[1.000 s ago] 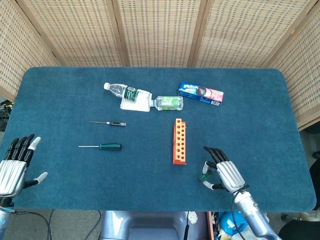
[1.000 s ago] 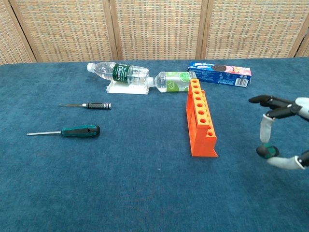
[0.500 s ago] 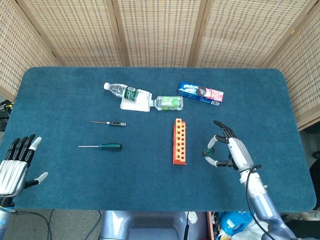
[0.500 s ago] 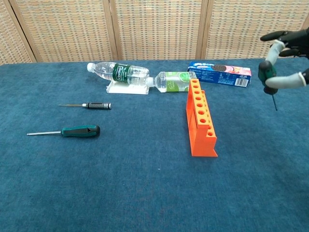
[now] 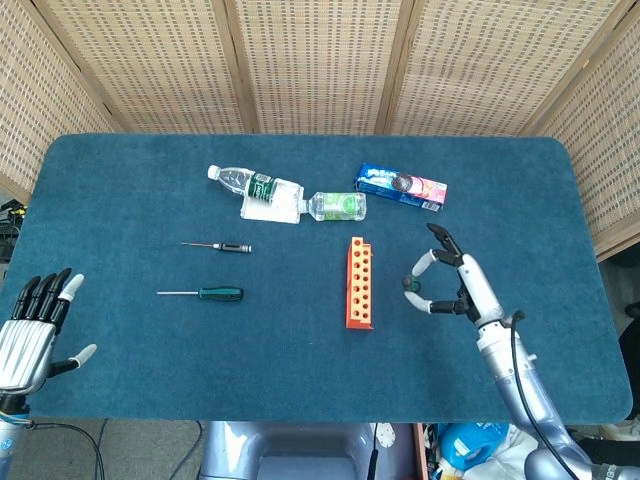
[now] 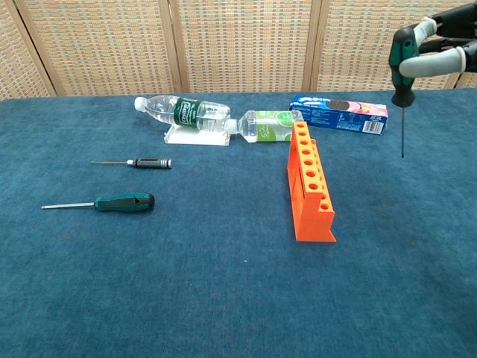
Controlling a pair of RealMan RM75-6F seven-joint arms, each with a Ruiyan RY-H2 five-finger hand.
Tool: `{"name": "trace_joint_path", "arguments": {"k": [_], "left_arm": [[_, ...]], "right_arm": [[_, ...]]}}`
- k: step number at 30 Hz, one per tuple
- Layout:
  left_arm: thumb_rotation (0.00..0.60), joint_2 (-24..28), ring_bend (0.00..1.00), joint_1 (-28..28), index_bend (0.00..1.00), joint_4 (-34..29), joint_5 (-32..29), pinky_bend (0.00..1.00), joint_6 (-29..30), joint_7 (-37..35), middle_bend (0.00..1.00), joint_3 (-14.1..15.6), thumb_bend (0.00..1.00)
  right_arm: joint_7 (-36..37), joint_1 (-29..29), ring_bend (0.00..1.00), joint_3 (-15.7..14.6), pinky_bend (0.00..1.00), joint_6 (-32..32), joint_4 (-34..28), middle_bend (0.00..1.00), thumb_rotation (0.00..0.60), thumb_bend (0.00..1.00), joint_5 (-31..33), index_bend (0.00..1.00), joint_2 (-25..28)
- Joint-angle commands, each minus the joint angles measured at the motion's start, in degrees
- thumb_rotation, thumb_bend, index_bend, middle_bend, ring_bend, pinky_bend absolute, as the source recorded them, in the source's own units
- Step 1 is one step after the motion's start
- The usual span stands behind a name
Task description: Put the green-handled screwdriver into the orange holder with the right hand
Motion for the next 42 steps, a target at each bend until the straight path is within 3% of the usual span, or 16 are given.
{"name": "trace_joint_path", "arguments": {"k": [1, 13, 26, 42], "left_arm": [[0.600, 0.0, 0.00, 0.0, 0.00, 0.0, 0.0, 0.00, -0.1, 0.0, 0.00, 0.0, 0.00], [0.600, -0.1, 0.00, -0.1, 0.00, 0.2, -0.1, 0.00, -0.3, -0.1, 0.00, 0.0, 0.00], [0.600, -0.5, 0.00, -0.4, 0.00, 0.6, -0.5, 0.00, -1.1, -0.1, 0.00, 0.0, 0.00], [0.600, -0.7, 0.00, -0.7, 0.00, 1.0, -1.1, 0.00, -1.7, -0.4, 0.00, 0.0, 0.00]], "right_arm": [[-0.8, 1.5, 0.00, 1.5, 0.00, -0.5, -0.8, 0.04, 0.600, 0.22, 3.4, 0.61, 0.6], [2.9, 4.1, 0.00, 5.7, 0.00, 0.6, -1.0, 0.04, 0.600, 0.22, 12.8, 0.61, -3.8], [7.3, 6.1, 0.00, 9.1, 0.00, 0.1, 0.6, 0.04, 0.600, 0.22, 18.4, 0.61, -8.2], [14.5, 5.5, 0.00, 11.5, 0.00, -0.1, 2.5, 0.05, 0.600, 0.22, 15.1, 0.61, -13.7]]}}
